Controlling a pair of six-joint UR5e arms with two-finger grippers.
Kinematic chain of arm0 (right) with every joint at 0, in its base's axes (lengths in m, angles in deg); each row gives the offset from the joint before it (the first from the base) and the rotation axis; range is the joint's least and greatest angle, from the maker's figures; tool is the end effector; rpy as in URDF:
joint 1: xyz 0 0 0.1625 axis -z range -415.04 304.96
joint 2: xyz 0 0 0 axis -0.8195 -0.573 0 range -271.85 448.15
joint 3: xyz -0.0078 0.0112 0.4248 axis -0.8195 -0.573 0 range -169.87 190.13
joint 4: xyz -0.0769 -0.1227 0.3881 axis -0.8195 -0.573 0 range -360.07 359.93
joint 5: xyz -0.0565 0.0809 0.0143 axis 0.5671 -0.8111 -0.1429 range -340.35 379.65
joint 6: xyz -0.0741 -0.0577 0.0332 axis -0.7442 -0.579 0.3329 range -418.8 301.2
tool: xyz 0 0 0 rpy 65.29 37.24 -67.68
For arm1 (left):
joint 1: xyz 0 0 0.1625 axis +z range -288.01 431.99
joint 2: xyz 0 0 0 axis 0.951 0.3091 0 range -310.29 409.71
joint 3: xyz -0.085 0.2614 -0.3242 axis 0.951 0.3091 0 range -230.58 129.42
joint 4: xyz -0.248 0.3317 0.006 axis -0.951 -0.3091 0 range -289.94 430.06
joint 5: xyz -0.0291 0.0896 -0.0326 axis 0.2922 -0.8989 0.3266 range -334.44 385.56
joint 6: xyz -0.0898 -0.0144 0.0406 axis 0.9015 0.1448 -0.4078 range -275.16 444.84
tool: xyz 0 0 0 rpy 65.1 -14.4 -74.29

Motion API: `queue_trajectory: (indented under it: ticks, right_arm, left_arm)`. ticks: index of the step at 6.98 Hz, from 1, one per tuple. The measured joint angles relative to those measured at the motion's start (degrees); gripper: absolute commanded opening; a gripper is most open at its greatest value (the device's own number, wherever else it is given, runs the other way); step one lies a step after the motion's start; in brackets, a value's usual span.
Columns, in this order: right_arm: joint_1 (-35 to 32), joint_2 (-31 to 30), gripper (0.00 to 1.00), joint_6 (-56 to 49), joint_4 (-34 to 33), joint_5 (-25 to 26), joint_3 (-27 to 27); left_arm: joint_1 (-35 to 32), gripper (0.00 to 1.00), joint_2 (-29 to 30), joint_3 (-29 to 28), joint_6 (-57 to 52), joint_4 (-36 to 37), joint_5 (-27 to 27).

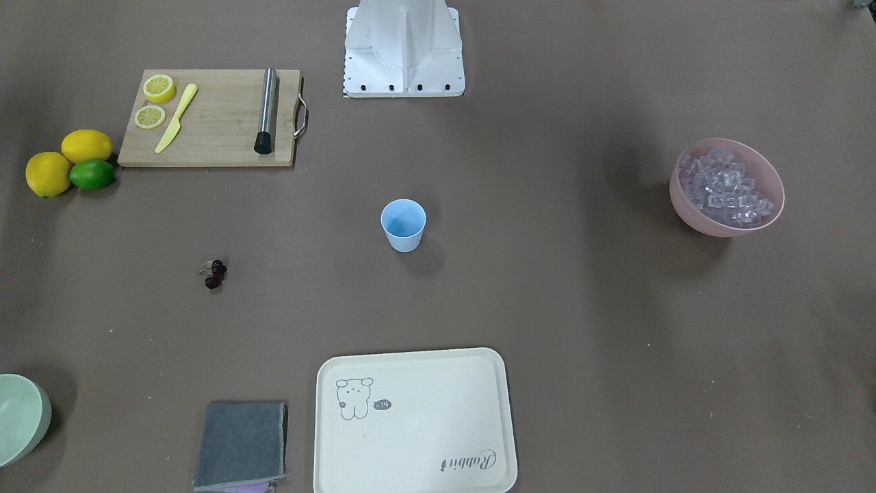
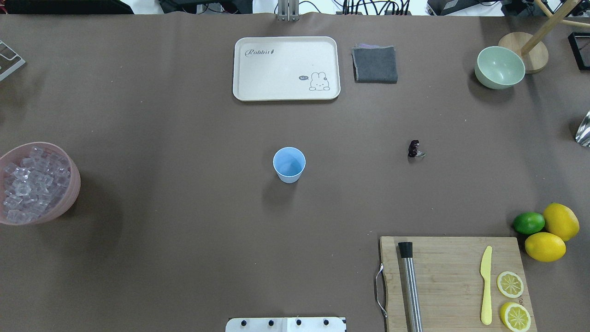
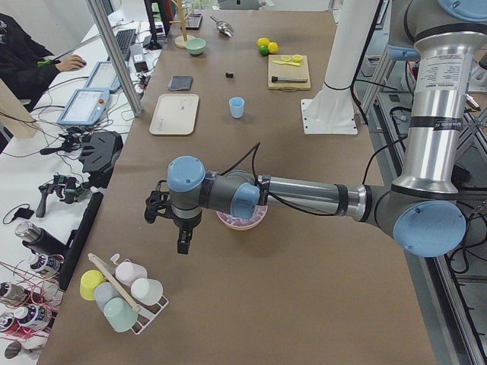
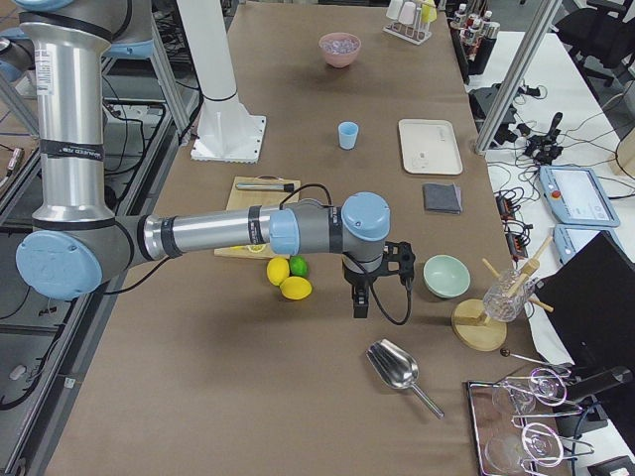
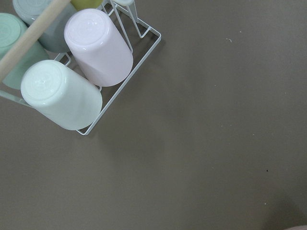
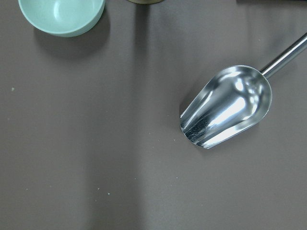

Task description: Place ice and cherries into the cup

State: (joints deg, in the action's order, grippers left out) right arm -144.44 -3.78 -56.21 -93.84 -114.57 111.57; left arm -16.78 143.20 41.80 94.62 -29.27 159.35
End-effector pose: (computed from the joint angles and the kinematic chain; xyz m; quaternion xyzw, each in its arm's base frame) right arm 0.0587 -0.4794 0.5836 0.0359 -0.3771 -0.0028 0.9255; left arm -0.0530 -0.5324 0.5899 0.0868 0.3797 -0.0194 0.9208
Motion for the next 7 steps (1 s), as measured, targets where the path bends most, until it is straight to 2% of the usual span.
queue_trajectory:
  ticks: [2, 4, 7]
  right_arm:
    - [0.0, 0.3, 1.0, 1.3, 0.0, 0.3, 0.0]
    - [0.0, 0.6, 1.0, 3.3, 0.0, 0.1, 0.2]
    - [0.0, 0.9, 1.0, 3.9, 0.0, -0.3, 0.5]
  left_arm:
    - [0.1, 0.98, 0.2, 0.8, 0.1, -0.2, -0.1]
    - [0.7, 0.98, -0.2, 4.8, 0.6, -1.4, 0.1]
    - [2.5, 0.98, -4.4, 7.1, 7.0, -9.1, 0.1]
